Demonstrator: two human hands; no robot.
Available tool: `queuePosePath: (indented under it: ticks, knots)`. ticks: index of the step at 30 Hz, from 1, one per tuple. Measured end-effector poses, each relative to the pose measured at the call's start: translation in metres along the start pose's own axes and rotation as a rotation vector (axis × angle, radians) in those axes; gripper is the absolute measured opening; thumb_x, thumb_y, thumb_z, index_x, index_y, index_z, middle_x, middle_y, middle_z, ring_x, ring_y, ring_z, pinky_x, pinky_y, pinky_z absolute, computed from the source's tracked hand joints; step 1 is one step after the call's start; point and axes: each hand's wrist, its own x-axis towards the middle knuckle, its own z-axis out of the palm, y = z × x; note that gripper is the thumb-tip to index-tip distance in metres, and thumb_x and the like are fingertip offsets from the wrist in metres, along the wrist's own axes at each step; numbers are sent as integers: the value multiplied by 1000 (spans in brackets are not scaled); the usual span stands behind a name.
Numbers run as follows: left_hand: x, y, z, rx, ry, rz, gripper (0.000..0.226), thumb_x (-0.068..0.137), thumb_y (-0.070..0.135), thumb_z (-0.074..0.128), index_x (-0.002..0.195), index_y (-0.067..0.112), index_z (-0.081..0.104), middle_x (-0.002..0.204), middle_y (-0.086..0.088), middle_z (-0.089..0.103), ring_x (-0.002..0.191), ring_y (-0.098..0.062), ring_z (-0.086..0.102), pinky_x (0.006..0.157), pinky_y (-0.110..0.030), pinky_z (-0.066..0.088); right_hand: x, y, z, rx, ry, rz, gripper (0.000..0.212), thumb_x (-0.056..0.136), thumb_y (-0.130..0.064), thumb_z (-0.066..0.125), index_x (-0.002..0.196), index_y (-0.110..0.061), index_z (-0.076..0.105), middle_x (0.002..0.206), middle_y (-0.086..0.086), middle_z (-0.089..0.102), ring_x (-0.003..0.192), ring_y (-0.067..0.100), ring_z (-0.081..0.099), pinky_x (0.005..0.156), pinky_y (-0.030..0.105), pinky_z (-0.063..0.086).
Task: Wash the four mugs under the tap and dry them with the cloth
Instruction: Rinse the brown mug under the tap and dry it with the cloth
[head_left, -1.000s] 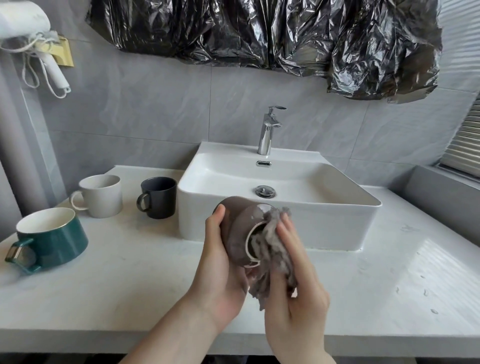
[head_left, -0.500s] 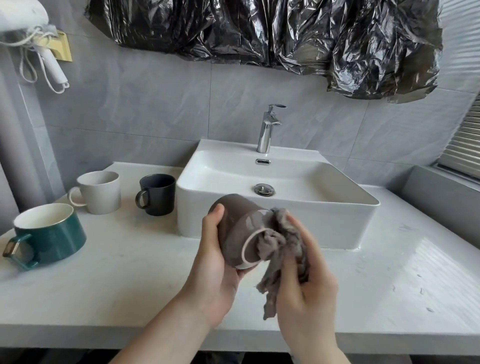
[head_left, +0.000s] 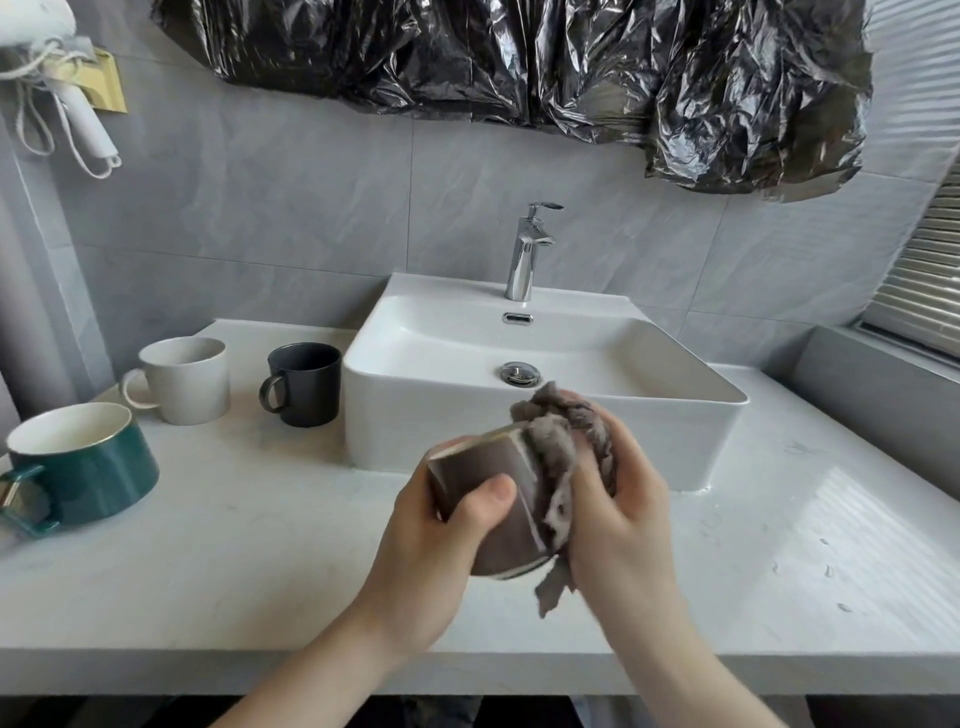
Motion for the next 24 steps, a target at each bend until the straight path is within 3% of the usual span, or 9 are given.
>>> queuePosePath:
  ticks: [2, 5, 9, 12, 15, 17, 19, 22, 24]
  knots:
    - [-6, 1, -1, 66, -45, 65, 65, 73, 50, 76, 131, 25, 61, 119, 8, 75, 114, -9, 71, 90, -21, 55, 4, 0, -3, 53, -15, 182, 25, 108, -20, 53, 111, -29, 77, 98, 3, 79, 64, 24, 67, 42, 26, 49]
    - [-9, 6, -4, 237, -132, 97, 75, 72, 44, 84, 137, 35, 47, 127, 23, 68, 121, 0, 65, 94, -13, 51, 0, 5, -5, 158, -37, 310, 25, 107, -23, 52, 107, -29, 76, 88, 11, 75, 54, 28, 56, 44, 28, 44]
    - [-12, 11, -4, 357, -249, 101, 95, 74, 21, 96, 141, 48, 35, 133, 27, 61, 130, 2, 58, 103, -18, 49, 0, 2, -10, 212, -8, 409, 24, 105, -23, 53, 107, -27, 77, 77, 8, 71, 41, 25, 49, 34, 22, 37]
    - [-10, 8, -6, 417, -237, 157, 99, 71, 22, 97, 142, 51, 36, 136, 20, 61, 131, -7, 58, 108, -33, 51, 0, -1, -13, 198, -38, 428, 24, 105, -23, 53, 108, -27, 77, 77, 16, 71, 34, 26, 48, 33, 24, 39]
    - [-4, 1, -16, 569, -211, 243, 103, 68, 30, 96, 144, 57, 32, 143, 30, 50, 137, -4, 49, 111, -24, 43, 0, -4, -19, 136, -23, 323, 25, 107, -21, 54, 105, -27, 78, 83, 18, 72, 53, 25, 60, 47, 27, 43]
    - [1, -5, -23, 716, -189, 324, 104, 69, 33, 95, 147, 55, 30, 143, 40, 41, 137, 2, 42, 108, -11, 35, -3, -7, -24, 9, -56, 223, 28, 108, -22, 52, 104, -33, 78, 79, 20, 70, 49, 23, 58, 40, 24, 41]
    - [7, -12, -29, 794, -159, 391, 103, 69, 31, 93, 152, 46, 34, 145, 37, 42, 134, -3, 42, 106, -13, 36, -7, -6, -27, -148, -98, 92, 29, 105, -19, 56, 109, -38, 78, 88, 9, 70, 47, 25, 61, 34, 23, 44]
    - [13, -18, -32, 817, -78, 485, 102, 64, 24, 93, 152, 34, 44, 147, 28, 49, 133, -8, 46, 108, -19, 41, -7, 0, -26, -458, -137, -104, 30, 99, -20, 65, 116, -42, 76, 103, -14, 68, 66, 15, 70, 53, 18, 52]
    - [14, -18, -30, 843, -53, 571, 99, 62, 20, 90, 152, 28, 49, 148, 22, 51, 133, -12, 47, 109, -25, 43, -5, 0, -19, -635, -157, -150, 26, 95, -23, 70, 108, -45, 75, 85, -17, 74, 65, 6, 70, 56, 10, 48]
